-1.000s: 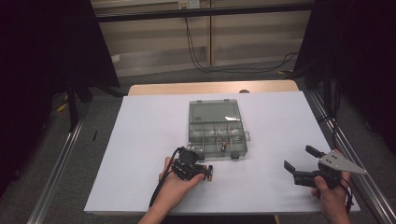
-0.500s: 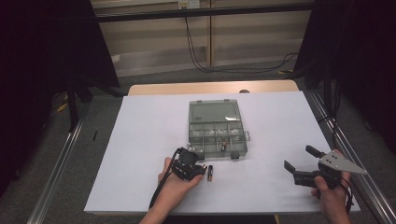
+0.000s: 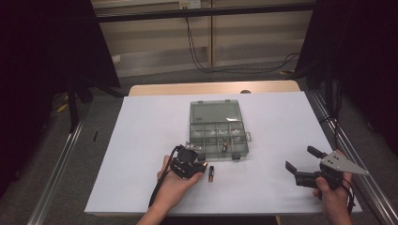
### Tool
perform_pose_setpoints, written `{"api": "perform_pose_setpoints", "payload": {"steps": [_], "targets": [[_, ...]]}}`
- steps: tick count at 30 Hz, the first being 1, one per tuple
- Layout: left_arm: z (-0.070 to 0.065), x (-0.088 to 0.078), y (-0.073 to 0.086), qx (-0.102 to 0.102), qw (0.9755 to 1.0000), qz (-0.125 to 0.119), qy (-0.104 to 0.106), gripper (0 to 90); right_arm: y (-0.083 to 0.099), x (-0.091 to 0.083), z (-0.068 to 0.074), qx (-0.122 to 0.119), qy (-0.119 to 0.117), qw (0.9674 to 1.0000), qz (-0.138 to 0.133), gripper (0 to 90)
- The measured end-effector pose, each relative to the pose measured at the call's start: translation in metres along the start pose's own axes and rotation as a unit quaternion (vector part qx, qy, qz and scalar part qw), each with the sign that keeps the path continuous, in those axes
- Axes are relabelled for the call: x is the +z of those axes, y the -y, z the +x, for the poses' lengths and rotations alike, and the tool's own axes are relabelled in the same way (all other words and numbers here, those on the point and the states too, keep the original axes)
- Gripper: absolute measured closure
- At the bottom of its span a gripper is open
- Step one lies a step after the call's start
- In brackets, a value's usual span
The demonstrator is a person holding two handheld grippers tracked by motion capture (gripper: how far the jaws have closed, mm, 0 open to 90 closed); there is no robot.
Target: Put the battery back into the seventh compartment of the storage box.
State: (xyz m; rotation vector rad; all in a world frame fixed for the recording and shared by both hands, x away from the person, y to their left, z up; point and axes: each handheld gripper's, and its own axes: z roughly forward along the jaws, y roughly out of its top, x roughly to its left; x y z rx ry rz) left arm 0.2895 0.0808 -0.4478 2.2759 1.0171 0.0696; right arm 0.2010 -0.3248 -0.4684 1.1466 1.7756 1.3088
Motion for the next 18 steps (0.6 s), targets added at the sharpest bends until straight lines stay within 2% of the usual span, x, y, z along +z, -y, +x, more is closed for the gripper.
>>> {"api": "perform_pose_setpoints", "payload": {"steps": [6,7,9,10,12,15,16,17,18], "targets": [[-0.002,-0.005,-0.008,0.003,0.9999,-0.011,0.001,77.0,-0.001,-0.001,0.002,0.0,-0.001,1.0,-0.004,1.2],[-0.002,-0.006,-0.009,0.005,0.9999,-0.011,0.006,77.0,-0.001,-0.001,0.001,0.0,0.0,1.0,-0.004,1.2],[-0.003,-0.007,-0.012,0.004,0.9999,-0.016,0.002,77.0,-0.001,-0.001,0.001,-0.001,-0.001,1.0,-0.004,1.2],[-0.002,-0.008,-0.014,0.006,0.9998,-0.015,0.007,77.0,-0.001,-0.001,0.001,0.001,-0.002,1.0,-0.004,1.2],[-0.003,-0.008,-0.017,0.006,0.9998,-0.02,0.002,77.0,-0.001,-0.001,0.001,0.001,-0.002,1.0,-0.003,1.2],[-0.002,-0.009,-0.021,0.01,0.9998,-0.016,0.01,77.0,-0.001,-0.001,0.001,0.001,-0.002,1.0,-0.003,1.2],[-0.003,-0.009,-0.022,0.007,0.9997,-0.022,0.011,77.0,-0.001,-0.001,0.001,0.002,-0.002,1.0,-0.003,1.2],[-0.002,-0.01,-0.023,0.013,0.9997,-0.018,0.013,77.0,-0.001,-0.001,0.001,0.002,-0.003,1.0,-0.003,1.2],[-0.003,-0.009,-0.024,0.004,0.9996,-0.026,0.009,77.0,-0.001,-0.001,0.001,0.002,-0.003,1.0,-0.003,1.2]]}}
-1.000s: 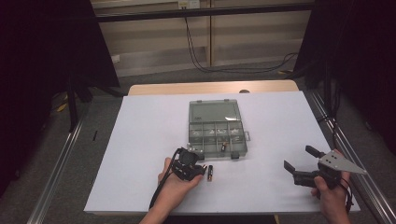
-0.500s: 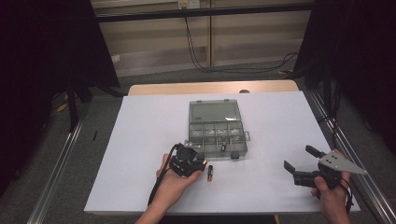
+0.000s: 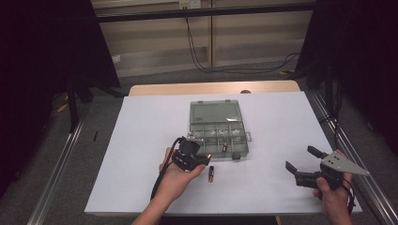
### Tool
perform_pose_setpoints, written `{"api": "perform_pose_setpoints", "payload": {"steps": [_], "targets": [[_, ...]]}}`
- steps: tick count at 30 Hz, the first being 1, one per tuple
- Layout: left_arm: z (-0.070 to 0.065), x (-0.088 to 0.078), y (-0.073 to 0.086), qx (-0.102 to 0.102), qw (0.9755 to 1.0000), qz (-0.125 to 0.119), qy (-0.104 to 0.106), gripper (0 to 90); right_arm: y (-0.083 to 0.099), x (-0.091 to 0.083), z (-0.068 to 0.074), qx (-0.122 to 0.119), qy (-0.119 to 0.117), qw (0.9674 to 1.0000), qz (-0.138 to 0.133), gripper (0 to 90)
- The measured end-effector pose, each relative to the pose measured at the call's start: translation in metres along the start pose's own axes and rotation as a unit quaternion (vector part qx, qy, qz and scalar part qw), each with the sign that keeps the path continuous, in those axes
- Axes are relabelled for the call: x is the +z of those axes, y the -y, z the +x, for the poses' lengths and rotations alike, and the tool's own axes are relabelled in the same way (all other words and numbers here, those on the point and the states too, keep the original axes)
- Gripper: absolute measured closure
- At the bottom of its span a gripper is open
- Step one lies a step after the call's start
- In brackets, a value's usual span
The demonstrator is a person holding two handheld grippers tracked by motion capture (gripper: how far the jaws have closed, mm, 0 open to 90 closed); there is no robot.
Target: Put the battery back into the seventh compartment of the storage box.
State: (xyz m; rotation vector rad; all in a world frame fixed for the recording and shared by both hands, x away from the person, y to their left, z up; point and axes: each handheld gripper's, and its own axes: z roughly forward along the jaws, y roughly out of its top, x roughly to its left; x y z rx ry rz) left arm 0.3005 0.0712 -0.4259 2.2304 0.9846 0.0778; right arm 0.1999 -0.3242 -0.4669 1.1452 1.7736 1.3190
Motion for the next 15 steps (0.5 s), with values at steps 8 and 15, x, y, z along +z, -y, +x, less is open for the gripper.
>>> {"api": "perform_pose_setpoints", "payload": {"steps": [8,15], "targets": [[-0.001,-0.001,-0.009,0.008,0.9999,-0.003,0.008,77.0,0.0,0.0,0.0,-0.001,-0.001,1.0,-0.001,1.2],[-0.002,0.001,-0.016,0.016,0.9998,-0.001,0.012,77.0,0.0,0.0,-0.001,0.0,0.001,1.0,-0.002,1.2]]}}
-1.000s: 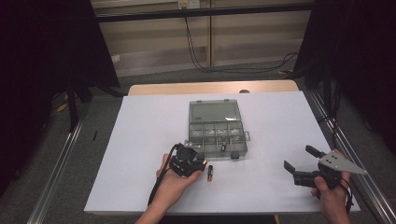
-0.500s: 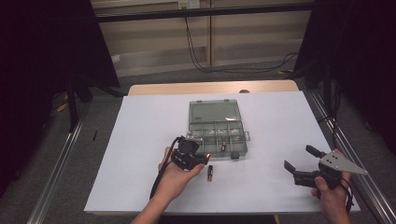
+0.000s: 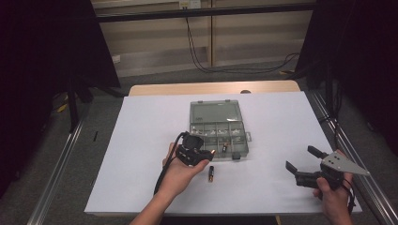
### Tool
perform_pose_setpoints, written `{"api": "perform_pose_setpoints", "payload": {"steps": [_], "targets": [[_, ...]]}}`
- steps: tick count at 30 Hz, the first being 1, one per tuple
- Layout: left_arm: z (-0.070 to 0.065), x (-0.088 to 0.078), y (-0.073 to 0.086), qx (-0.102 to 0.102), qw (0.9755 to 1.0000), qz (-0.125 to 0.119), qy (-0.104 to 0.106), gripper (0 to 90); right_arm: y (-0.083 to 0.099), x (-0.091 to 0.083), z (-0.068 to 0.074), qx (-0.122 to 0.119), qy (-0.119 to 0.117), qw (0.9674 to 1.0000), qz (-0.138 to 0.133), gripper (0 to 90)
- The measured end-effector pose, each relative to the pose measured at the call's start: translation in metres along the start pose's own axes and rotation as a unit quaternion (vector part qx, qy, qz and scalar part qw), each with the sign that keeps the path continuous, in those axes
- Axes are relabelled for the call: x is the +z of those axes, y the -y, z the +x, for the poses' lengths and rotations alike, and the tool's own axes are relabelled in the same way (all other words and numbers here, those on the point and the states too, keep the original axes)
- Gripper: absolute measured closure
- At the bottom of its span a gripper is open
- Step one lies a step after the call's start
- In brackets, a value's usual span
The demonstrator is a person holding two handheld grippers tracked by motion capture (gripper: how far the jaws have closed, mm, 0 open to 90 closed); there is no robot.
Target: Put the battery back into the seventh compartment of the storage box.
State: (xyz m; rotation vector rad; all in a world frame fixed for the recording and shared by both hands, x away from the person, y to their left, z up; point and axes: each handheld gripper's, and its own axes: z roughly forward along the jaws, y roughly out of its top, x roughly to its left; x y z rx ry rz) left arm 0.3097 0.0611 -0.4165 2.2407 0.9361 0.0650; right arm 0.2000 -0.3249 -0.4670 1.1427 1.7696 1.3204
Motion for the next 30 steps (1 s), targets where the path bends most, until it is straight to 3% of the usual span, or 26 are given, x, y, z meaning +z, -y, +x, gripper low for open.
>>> {"api": "perform_pose_setpoints", "payload": {"steps": [30], "targets": [[-0.003,0.018,-0.031,0.0,0.9998,-0.012,0.018,77.0,0.0,0.0,-0.001,0.002,0.0,1.0,-0.001,1.2]]}}
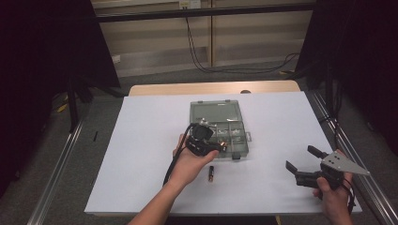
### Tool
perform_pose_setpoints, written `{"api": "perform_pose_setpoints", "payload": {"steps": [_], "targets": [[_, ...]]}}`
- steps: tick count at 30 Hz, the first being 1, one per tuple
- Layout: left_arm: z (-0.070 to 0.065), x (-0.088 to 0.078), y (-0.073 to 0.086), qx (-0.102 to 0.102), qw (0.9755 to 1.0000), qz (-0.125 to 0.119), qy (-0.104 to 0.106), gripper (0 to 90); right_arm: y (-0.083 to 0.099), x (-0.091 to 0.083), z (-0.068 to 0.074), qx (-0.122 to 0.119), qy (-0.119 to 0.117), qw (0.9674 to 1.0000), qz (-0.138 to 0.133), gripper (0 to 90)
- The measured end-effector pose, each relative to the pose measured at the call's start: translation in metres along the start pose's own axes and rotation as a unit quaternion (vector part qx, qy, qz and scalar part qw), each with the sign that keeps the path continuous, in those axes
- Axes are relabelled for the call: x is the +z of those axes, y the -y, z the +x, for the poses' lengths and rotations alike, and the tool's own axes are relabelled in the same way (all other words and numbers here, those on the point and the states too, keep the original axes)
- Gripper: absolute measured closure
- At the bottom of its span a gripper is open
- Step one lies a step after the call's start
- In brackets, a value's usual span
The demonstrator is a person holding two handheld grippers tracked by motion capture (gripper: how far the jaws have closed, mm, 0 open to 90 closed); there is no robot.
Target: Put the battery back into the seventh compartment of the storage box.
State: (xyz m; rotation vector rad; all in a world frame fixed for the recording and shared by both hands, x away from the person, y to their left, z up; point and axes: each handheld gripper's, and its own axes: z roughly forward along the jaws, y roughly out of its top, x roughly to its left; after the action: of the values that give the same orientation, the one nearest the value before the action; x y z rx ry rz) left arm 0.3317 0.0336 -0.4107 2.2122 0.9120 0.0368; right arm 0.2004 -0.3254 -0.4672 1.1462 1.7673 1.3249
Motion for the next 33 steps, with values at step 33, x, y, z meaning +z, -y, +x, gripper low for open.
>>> {"api": "perform_pose_setpoints", "payload": {"steps": [33], "targets": [[0.009,0.041,-0.012,-0.023,0.9997,-0.005,-0.006,76.9,0.001,0.001,0.0,-0.001,0.0,1.0,0.0,1.2]]}}
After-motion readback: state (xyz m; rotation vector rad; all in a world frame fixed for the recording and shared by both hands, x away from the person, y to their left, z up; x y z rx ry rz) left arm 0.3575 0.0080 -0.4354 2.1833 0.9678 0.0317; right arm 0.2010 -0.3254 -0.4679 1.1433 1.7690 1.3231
